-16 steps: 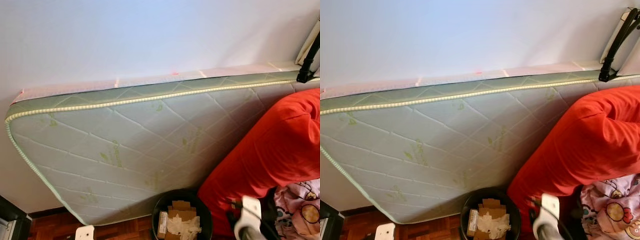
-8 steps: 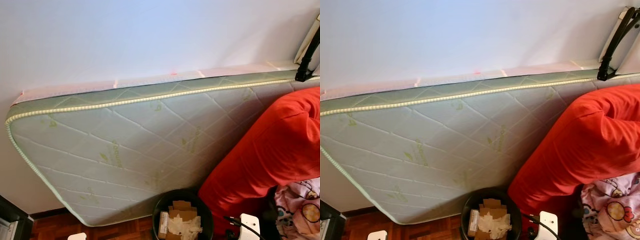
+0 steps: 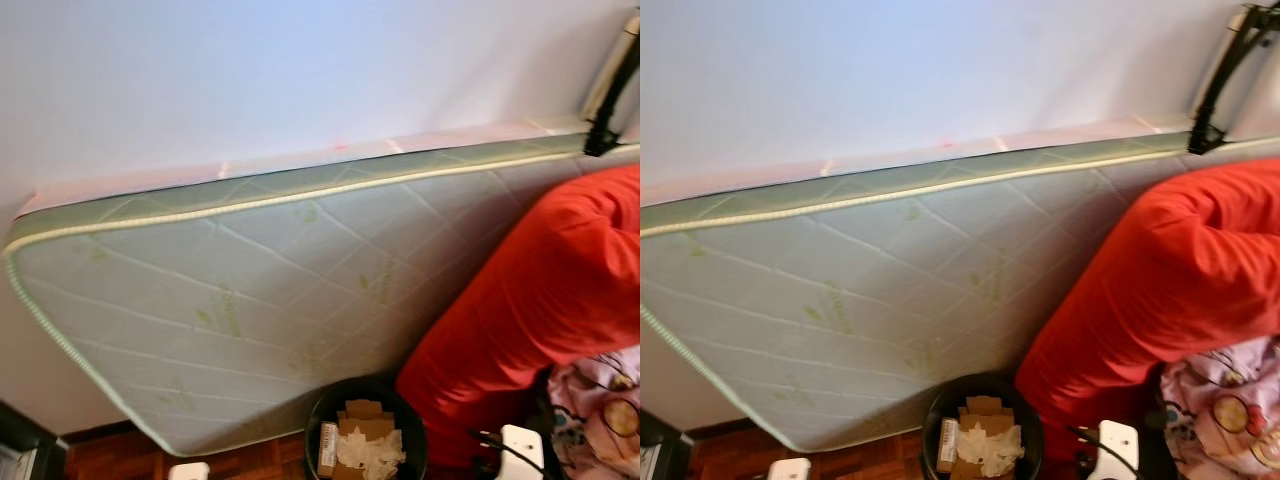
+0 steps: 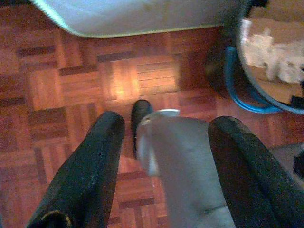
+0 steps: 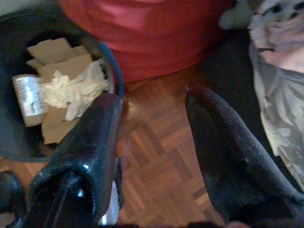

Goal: Clean up the room

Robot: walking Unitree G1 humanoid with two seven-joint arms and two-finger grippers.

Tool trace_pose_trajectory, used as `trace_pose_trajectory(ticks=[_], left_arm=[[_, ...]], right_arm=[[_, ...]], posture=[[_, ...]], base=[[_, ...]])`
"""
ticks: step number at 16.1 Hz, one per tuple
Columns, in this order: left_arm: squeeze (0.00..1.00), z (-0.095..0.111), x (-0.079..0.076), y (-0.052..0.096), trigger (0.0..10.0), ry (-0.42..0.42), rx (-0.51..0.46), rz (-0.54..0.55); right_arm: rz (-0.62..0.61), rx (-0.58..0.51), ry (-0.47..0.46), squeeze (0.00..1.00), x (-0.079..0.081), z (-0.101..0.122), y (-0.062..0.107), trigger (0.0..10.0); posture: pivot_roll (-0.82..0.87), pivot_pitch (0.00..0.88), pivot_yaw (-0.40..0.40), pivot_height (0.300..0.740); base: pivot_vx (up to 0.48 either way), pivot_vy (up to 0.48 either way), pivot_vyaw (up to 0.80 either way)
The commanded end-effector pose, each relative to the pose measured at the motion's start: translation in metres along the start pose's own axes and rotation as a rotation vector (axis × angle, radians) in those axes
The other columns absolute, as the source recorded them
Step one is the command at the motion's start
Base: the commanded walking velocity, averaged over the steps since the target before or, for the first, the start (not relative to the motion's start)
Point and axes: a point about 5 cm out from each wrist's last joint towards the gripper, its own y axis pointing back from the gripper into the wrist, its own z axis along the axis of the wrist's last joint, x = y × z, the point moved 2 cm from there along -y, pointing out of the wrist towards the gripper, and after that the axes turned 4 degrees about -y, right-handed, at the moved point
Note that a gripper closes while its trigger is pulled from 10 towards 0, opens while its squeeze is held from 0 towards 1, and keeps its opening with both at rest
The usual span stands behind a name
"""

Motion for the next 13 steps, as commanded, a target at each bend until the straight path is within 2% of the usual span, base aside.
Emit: trace_pose_trajectory(ticks=[1,2,4,6,8,9,11,13], left_arm=[[0.00,0.002,-0.003,-0.001,10.0,-0.016,0.012,-0.007],[0.00,0.010,-0.009,-0.004,10.0,-0.021,-0.003,-0.016],[0.00,0.019,-0.008,-0.006,10.0,-0.025,-0.025,-0.018],[0.00,0.045,-0.009,-0.010,10.0,-0.031,-0.083,-0.001],[0.00,0.045,-0.005,-0.010,10.0,-0.033,-0.092,0.011],[0.00,0.045,0.000,-0.009,10.0,-0.032,-0.095,0.024],[0.00,0.050,0.010,-0.008,10.0,-0.038,-0.115,0.041],[0.00,0.054,0.015,-0.008,10.0,-0.042,-0.131,0.054]], right_arm=[[-0.021,-0.022,-0.026,0.00,-0.007,0.004,0.001,10.0],[-0.028,-0.027,-0.032,0.00,-0.010,0.004,0.001,10.0],[-0.034,-0.033,-0.046,0.00,-0.009,0.003,0.001,10.0],[-0.023,-0.003,-0.044,0.00,-0.011,-0.009,0.004,10.0],[-0.040,0.018,-0.061,0.00,-0.021,-0.015,0.006,10.0],[-0.035,0.019,-0.071,0.00,-0.018,-0.016,0.006,10.0],[0.031,0.025,-0.050,0.00,0.015,-0.019,0.003,10.0],[0.054,0.040,-0.039,0.00,0.029,-0.023,0.003,10.0]], posture=[[-0.05,0.021,0.000,0.740],[-0.04,0.022,0.004,0.740],[-0.04,0.023,0.003,0.740],[-0.03,0.003,-0.011,0.740],[-0.02,0.000,-0.011,0.740],[0.00,0.001,-0.008,0.740],[0.04,0.024,-0.016,0.740],[0.06,0.025,-0.040,0.740]], base=[[0.000,0.000,0.00],[0.000,0.000,0.00],[0.000,0.000,0.00],[0.000,0.000,0.00],[0.000,0.000,0.00],[0.000,0.000,0.00],[0.000,0.000,0.00],[0.000,0.000,0.00]])
